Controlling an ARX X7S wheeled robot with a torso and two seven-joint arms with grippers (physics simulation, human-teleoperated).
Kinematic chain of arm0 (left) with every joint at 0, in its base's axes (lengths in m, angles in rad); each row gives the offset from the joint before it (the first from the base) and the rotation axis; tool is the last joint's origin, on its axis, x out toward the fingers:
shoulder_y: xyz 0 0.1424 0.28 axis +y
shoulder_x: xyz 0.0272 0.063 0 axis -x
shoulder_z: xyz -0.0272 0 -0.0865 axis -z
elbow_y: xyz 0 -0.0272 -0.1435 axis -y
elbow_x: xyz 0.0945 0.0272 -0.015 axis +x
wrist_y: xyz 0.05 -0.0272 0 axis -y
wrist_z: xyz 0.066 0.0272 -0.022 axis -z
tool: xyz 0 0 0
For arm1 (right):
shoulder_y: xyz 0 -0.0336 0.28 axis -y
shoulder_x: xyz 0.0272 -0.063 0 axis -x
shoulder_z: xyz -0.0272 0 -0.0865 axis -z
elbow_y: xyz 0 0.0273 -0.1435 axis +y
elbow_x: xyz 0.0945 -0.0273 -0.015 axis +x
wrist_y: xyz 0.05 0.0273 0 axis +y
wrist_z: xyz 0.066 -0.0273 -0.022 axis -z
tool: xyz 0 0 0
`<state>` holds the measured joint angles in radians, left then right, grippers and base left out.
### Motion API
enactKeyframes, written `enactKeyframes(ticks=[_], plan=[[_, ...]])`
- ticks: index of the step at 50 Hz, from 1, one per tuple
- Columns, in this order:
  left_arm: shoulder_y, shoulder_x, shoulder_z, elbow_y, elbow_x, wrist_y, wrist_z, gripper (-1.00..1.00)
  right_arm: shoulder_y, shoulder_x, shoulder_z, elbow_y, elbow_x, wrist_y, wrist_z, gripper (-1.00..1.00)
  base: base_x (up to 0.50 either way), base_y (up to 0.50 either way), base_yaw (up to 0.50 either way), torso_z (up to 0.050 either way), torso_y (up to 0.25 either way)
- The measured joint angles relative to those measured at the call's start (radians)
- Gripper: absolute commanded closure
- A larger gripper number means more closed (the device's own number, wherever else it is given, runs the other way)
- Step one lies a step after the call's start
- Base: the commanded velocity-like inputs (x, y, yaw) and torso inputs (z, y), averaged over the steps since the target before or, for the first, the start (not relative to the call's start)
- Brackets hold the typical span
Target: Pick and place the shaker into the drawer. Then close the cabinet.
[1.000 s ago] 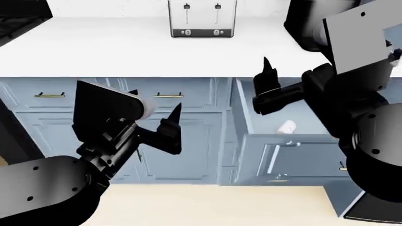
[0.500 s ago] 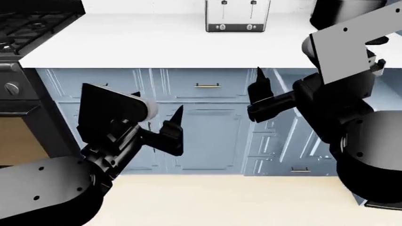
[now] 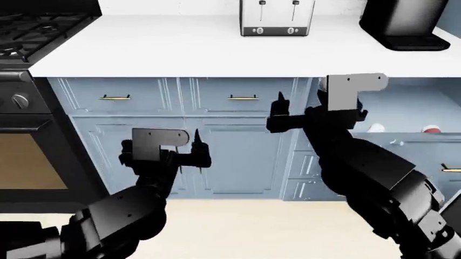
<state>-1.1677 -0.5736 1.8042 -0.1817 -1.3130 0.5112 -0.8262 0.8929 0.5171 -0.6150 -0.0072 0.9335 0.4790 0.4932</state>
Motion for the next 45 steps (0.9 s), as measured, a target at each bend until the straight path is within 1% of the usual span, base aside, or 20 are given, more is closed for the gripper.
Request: enactKeyframes(ticks=[7, 14, 17, 21, 29, 36, 40, 45], plan=[[0.130, 0.133, -0.043, -0.288, -0.045, 0.048, 0.065, -1.00, -0.083, -0.127, -0.011, 0.320, -0.112, -0.261, -0.182, -1.00, 0.00, 0.00, 0.00, 0.000, 0.000], [0.233, 0.293, -0.104, -0.618, -0.114, 0.072, 0.182, -1.00, -0.089, -0.275, 0.027, 0.711, -0.137, -0.497, -0.381, -1.00, 0.00, 0.00, 0.00, 0.000, 0.000], [0.271, 0.357, -0.124, -0.750, -0.135, 0.081, 0.225, -1.00, -0.088, -0.333, 0.054, 0.867, -0.143, -0.577, -0.453, -1.00, 0.00, 0.00, 0.00, 0.000, 0.000], [0.308, 0.417, -0.146, -0.874, -0.153, 0.084, 0.259, -1.00, -0.099, -0.390, 0.096, 1.015, -0.168, -0.651, -0.522, -1.00, 0.00, 0.00, 0.00, 0.000, 0.000], [0.348, 0.481, -0.177, -1.013, -0.124, 0.046, 0.244, -1.00, -0.122, -0.457, 0.200, 1.181, -0.273, -0.711, -0.592, -1.00, 0.00, 0.00, 0.00, 0.000, 0.000], [0.371, 0.509, -0.231, -1.071, 0.007, 0.012, 0.235, -1.00, -0.137, -0.485, 0.282, 1.249, -0.387, -0.722, -0.621, -1.00, 0.00, 0.00, 0.00, 0.000, 0.000], [0.380, 0.520, -0.308, -1.089, 0.104, -0.043, 0.252, -1.00, -0.145, -0.491, 0.324, 1.271, -0.440, -0.725, -0.633, -1.00, 0.00, 0.00, 0.00, 0.000, 0.000], [0.390, 0.531, -0.465, -1.104, 0.250, -0.132, 0.300, -1.00, -0.155, -0.493, 0.369, 1.288, -0.489, -0.729, -0.647, -1.00, 0.00, 0.00, 0.00, 0.000, 0.000]])
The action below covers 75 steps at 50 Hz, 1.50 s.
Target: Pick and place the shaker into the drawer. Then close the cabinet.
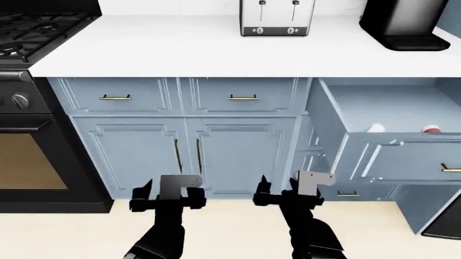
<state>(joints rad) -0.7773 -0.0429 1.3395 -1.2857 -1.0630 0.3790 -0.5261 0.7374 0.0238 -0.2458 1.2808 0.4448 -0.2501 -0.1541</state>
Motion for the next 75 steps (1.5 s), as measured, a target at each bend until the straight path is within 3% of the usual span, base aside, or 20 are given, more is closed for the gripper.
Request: enactKeyframes(ticks=[11, 22, 42, 75], plan=[[0.016, 0.026, -0.410, -0.015, 0.356, -0.162, 0.111, -1.00, -0.016, 0.002, 0.069, 0.017, -0.061, -0.004, -0.016, -1.00, 0.00, 0.00, 0.00, 0.000, 0.000], [0.020, 0.037, -0.587, -0.020, 0.523, -0.209, 0.151, -1.00, -0.020, 0.000, 0.107, 0.023, -0.107, -0.006, -0.022, -1.00, 0.00, 0.00, 0.00, 0.000, 0.000], [0.031, 0.042, -0.682, -0.022, 0.610, -0.192, 0.175, -1.00, -0.019, -0.006, 0.138, 0.025, -0.184, -0.002, -0.027, -1.00, -0.08, 0.45, 0.00, 0.000, 0.000], [0.041, 0.041, -0.702, -0.023, 0.626, -0.175, 0.200, -1.00, -0.021, -0.014, 0.163, 0.026, -0.215, -0.009, -0.080, -1.00, 0.07, 0.49, 0.00, 0.000, 0.000]])
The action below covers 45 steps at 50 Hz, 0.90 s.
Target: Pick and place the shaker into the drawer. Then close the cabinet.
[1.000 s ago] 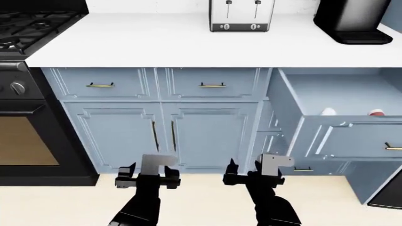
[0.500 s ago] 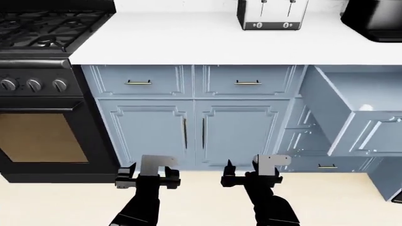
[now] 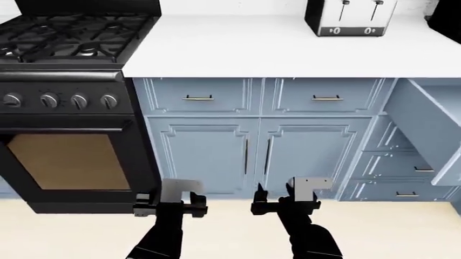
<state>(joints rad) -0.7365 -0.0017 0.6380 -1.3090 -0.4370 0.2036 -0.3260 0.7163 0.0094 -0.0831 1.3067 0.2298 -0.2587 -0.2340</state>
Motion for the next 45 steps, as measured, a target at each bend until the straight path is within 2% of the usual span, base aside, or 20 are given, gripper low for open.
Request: enactKeyframes(ticks=[22, 36, 40, 45], plan=[[-0.002, 0.001, 0.013, 0.000, -0.007, 0.005, 0.008, -1.00, 0.001, 0.001, 0.025, -0.001, 0.001, -0.010, -0.016, -1.00, 0.50, 0.00, 0.00, 0.000, 0.000], [-0.001, 0.001, 0.031, 0.001, -0.020, 0.030, 0.015, -1.00, -0.002, 0.001, 0.036, -0.007, 0.000, -0.026, 0.003, -1.00, 0.02, 0.00, 0.00, 0.000, 0.000], [0.000, -0.008, 0.040, 0.028, -0.071, 0.066, 0.052, -1.00, -0.063, 0.018, 0.029, -0.152, -0.003, 0.041, 0.051, -1.00, 0.00, 0.00, 0.00, 0.000, 0.000], [0.021, -0.103, 0.044, 0.247, -0.145, 0.029, 0.066, -1.00, -0.197, 0.094, 0.027, -0.534, 0.000, 0.258, 0.126, -1.00, 0.00, 0.00, 0.00, 0.000, 0.000]])
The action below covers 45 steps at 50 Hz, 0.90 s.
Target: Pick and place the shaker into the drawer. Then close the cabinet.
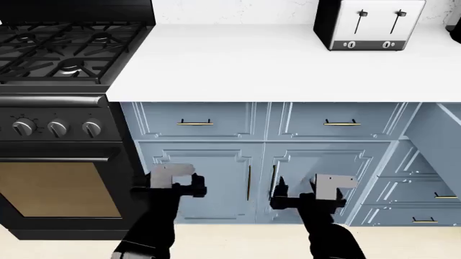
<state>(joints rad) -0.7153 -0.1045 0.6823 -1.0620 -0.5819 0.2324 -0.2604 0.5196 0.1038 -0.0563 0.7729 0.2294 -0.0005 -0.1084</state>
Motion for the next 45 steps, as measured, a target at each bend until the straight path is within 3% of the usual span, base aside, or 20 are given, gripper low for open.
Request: enactKeyframes(ticks=[3, 6, 12, 19, 29, 37, 45], plan=[[-0.014, -0.074, -0.008, 0.135, -0.037, -0.036, -0.002, -1.00, -0.052, 0.077, 0.018, -0.301, 0.008, 0.184, 0.048, -1.00, 0.00, 0.00, 0.00, 0.003, 0.000], [-0.083, -0.176, -0.029, 0.255, -0.067, -0.092, -0.001, -1.00, 0.007, 0.209, 0.036, -0.601, 0.032, 0.432, 0.065, -1.00, 0.00, 0.00, 0.00, 0.000, 0.003], [-0.270, -0.326, -0.068, 0.355, -0.087, -0.172, 0.038, -1.00, 0.392, 0.475, -0.060, -0.911, 0.081, 0.886, 0.002, -1.00, 0.00, 0.00, 0.00, 0.000, 0.000], [-0.446, -0.424, -0.094, 0.387, -0.089, -0.229, 0.082, -1.00, 0.851, 0.650, -0.258, -1.014, 0.083, 1.143, -0.104, -1.00, 0.00, 0.00, 0.00, 0.000, 0.000], [-0.513, -0.550, -0.131, 0.531, -0.135, -0.311, 0.076, -1.00, 1.307, 0.704, -0.515, -0.933, 0.031, 1.230, -0.244, -1.00, 0.00, 0.00, 0.00, 0.000, 0.000], [-0.521, -0.629, -0.177, 0.692, -0.201, -0.361, 0.032, -1.00, 1.559, 0.635, -0.673, -0.746, -0.029, 1.146, -0.346, -1.00, 0.10, 0.00, 0.00, 0.000, 0.000], [-0.629, -0.646, -0.216, 0.779, -0.234, -0.396, 0.008, -1.00, 1.708, 0.549, -0.756, -0.571, -0.094, 1.044, -0.431, -1.00, 0.46, 0.00, 0.00, 0.000, 0.000]])
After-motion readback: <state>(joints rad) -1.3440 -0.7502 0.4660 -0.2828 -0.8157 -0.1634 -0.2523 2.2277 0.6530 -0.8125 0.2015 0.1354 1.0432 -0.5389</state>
